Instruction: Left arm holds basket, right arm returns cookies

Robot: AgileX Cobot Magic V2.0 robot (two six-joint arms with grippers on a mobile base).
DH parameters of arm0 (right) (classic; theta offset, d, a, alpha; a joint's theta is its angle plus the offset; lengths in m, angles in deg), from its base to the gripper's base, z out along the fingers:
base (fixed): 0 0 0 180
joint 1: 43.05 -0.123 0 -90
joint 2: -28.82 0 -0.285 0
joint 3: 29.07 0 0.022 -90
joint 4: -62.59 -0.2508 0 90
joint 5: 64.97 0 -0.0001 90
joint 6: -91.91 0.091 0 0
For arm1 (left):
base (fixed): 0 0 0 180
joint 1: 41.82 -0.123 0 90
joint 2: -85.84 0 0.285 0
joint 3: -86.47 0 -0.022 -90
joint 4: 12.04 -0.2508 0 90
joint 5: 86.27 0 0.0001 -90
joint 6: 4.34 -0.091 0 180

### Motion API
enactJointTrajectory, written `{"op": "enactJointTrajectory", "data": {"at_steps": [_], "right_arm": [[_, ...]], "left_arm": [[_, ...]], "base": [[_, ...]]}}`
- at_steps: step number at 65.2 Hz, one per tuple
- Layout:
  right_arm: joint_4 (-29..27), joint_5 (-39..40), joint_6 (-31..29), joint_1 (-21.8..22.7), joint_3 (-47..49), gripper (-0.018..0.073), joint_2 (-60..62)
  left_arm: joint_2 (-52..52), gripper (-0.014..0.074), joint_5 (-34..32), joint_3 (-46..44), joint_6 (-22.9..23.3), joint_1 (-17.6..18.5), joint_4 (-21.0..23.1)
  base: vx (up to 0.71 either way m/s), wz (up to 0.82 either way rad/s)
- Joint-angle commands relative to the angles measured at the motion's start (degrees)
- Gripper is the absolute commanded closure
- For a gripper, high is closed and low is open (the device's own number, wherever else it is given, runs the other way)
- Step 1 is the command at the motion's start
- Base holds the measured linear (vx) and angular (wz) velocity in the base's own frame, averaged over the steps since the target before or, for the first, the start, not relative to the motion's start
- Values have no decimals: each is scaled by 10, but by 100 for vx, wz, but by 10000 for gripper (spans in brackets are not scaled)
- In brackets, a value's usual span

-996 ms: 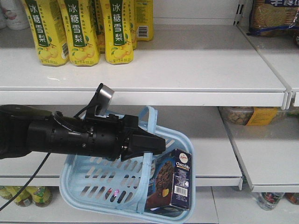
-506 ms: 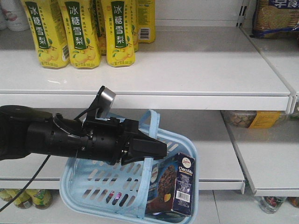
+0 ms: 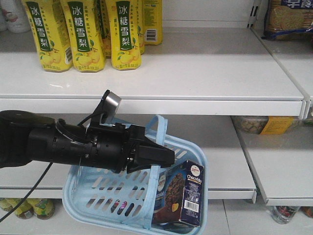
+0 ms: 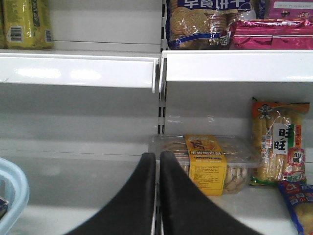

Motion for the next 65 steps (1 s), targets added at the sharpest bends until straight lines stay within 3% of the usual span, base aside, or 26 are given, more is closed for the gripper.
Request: {"op": "enactJointTrajectory", "data": {"at_steps": [1, 54, 65], "right_arm": [[4, 43, -2, 1, -10, 570, 7], [4, 55, -2, 1, -8, 570, 7], [4, 47, -2, 1, 28, 570, 4]], "left_arm": [[-27, 602, -2, -24, -12, -2, 100], [-27, 602, -2, -24, -12, -2, 100], [-27, 602, -2, -24, -12, -2, 100]], "base": [[0, 0], [0, 0], [0, 0]]}}
